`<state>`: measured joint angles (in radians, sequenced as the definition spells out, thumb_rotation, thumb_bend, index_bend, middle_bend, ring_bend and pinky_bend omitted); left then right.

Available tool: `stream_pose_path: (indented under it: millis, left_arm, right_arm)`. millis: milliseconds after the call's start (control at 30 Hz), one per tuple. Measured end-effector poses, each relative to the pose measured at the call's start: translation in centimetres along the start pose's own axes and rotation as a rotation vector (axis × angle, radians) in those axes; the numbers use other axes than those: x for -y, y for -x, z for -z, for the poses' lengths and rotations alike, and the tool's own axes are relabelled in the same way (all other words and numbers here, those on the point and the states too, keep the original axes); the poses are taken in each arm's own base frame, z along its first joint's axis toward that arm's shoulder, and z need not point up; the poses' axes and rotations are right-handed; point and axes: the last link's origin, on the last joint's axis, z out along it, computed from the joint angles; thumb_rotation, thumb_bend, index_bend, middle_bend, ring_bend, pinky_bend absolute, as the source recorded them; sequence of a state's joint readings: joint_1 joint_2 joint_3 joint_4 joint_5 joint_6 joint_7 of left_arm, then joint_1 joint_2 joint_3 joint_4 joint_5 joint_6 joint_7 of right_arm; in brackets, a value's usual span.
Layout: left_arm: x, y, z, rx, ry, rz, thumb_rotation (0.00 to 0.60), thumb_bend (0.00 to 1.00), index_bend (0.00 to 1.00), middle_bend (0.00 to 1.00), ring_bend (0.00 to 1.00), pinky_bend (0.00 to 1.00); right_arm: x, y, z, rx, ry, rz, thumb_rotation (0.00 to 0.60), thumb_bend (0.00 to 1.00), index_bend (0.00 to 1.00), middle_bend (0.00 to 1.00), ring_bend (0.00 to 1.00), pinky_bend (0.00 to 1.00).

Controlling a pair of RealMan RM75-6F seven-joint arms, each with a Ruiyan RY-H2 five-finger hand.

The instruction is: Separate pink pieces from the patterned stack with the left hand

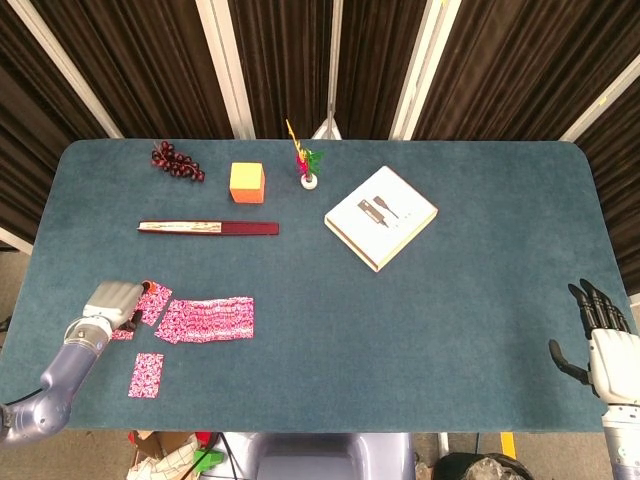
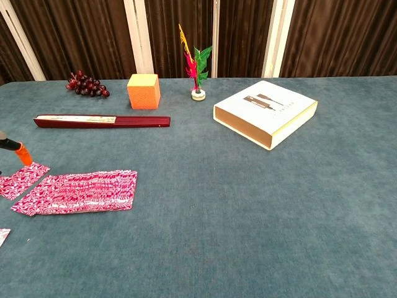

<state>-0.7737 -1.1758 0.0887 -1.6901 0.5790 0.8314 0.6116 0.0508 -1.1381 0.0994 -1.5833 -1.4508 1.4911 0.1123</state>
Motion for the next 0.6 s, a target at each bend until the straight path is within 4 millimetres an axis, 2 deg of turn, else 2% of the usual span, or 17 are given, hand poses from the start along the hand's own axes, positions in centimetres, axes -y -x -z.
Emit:
stream_pose_path:
  millis: [333,600]
  left_arm:
    - [-0.4,1.3,-0.1,0.039,0.016,-0.018,0.600,0.75,0.22,0.89,0.74,0.77]
    - [-0.7,1.2,-1.0,0.034,-0.004,-0.039,0.600,0.75,0.22,0.89,0.74,0.77]
  right_arm:
    - [-0.1,-0.1,0.1,0.001,0.007,-0.010,0.600,0.39,0.08,0.06,0.09,0.17]
    - [0.0,0.0,0.1,0.003,0.006,-0.016,0.600,0.39,0.08,0.06,0.09,0.17]
